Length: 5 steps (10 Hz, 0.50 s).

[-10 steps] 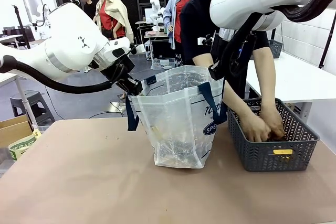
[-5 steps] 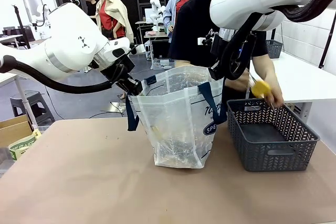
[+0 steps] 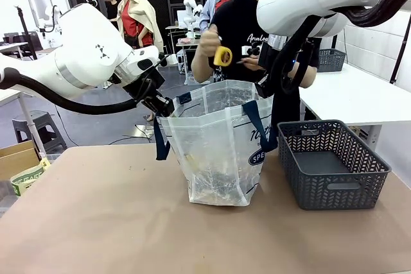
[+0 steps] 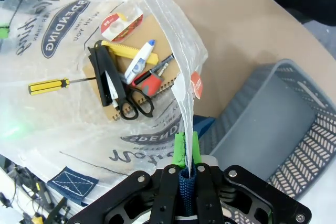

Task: Transfer purchased items from the store into the shopping bag.
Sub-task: Move the Reusable shopping bag to the right side of the table.

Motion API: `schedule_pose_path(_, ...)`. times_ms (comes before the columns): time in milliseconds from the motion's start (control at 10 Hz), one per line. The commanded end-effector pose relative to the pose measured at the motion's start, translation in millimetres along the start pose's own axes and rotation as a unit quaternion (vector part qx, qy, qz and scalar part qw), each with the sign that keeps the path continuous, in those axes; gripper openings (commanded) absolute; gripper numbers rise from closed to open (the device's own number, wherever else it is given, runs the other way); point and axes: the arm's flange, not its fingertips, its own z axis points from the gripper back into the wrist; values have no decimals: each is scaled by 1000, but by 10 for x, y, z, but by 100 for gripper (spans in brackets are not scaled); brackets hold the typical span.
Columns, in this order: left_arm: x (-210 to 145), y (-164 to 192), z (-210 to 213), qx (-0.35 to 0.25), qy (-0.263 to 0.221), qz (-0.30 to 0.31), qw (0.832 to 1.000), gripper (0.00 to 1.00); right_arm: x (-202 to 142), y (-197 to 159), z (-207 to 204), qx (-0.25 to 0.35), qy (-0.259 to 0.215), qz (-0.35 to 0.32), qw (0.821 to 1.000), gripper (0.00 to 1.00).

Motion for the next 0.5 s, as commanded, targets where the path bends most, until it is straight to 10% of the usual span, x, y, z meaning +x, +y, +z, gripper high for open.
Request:
schedule_pose_path(0, 7, 7, 22, 3, -3, -1, 1000, 0, 1, -7, 13, -1, -2, 0, 1000, 0)
schedule_pose_path(400, 7, 7, 22, 3, -3, -1, 1000, 0, 1, -7, 13, -1, -2, 0, 1000, 0)
